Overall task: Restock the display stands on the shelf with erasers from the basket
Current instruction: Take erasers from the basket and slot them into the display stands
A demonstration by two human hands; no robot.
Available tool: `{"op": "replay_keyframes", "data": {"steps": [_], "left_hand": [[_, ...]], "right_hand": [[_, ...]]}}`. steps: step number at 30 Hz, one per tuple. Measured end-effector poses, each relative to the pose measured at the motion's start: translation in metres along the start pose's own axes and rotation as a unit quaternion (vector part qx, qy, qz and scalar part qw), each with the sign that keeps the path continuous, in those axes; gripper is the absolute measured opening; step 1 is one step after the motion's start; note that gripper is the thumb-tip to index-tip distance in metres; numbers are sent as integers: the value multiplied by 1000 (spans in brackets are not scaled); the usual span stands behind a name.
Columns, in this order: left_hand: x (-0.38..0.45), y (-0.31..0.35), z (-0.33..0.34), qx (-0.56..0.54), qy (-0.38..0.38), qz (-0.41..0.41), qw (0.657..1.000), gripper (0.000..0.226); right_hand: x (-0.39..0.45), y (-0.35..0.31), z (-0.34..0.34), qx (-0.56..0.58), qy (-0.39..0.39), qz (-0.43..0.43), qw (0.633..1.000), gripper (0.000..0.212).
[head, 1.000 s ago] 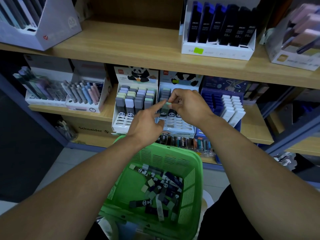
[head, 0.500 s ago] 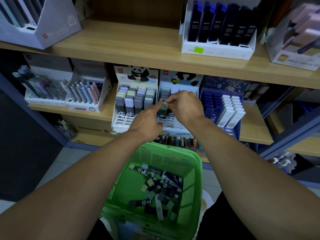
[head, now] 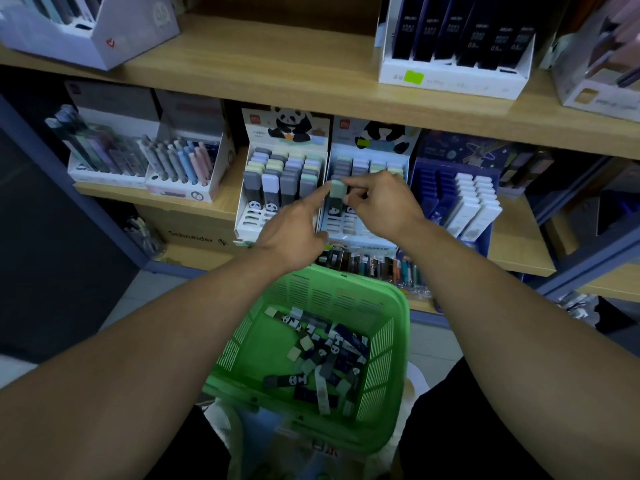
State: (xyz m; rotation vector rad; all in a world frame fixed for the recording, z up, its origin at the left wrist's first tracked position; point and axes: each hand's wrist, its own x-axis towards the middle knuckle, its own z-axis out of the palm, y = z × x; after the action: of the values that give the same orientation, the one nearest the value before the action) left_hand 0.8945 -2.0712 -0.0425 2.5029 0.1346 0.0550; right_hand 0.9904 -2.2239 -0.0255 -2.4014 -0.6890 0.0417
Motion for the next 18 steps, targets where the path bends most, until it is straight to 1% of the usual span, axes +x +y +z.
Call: {"op": "replay_keyframes", "data": {"steps": [1, 3, 4, 5, 6, 7, 8, 9, 10, 11, 12, 13, 14, 15, 16, 18], "left_hand": [[-5, 1, -1, 5, 24, 0, 1000, 73], [-16, 2, -2, 8, 70, -5, 997, 41], [-23, 2, -2, 2, 84, -9, 996, 27], [-31, 2, -2, -7, 87, -9, 996, 15], [-39, 0, 0, -16, 78, -7, 997, 8], [-46, -4, 6, -10, 52, -2, 999, 8], [-55, -9, 13, 8, 8, 3, 1000, 9], [-61, -16, 23, 33, -53, 4, 998, 11], [-68, -24, 36, 61, -128, 0, 990, 17], [-74, -34, 50, 93, -206, -10, 974, 24], [-79, -46, 65, 128, -270, -24, 954, 31], [-85, -59, 81, 155, -321, -46, 933, 38], [-91, -75, 99, 167, -354, -75, 917, 43], [-99, -90, 116, 168, -370, -113, 907, 47], [-105, -103, 132, 161, -368, -145, 904, 49], [-113, -122, 158, 151, -377, -191, 894, 47]], "right_hand": [[-4, -2, -1, 14, 7, -8, 1000, 32], [-14, -11, -6, 35, 6, -20, 999, 22], [-19, -15, -10, 40, -23, -22, 999, 16], [-25, -19, -14, 42, -86, -16, 995, 12], [-30, -22, -14, 42, -179, 2, 983, 10], [-37, -22, -10, 33, -283, 33, 958, 9], [-45, -20, 1, 7, -377, 64, 924, 9], [-52, -15, 16, -40, -451, 84, 888, 10], [-59, -7, 37, -104, -503, 90, 853, 10], [-64, 2, 58, -167, -532, 82, 826, 11], [-69, 13, 79, -221, -538, 69, 811, 14], [-73, 26, 100, -251, -531, 62, 807, 19], [-75, 40, 119, -265, -522, 65, 808, 23], [-78, 52, 135, -261, -509, 81, 816, 22], [-82, 66, 150, -252, -492, 107, 827, 20], [-91, 92, 183, -213, -449, 172, 851, 18]]}}
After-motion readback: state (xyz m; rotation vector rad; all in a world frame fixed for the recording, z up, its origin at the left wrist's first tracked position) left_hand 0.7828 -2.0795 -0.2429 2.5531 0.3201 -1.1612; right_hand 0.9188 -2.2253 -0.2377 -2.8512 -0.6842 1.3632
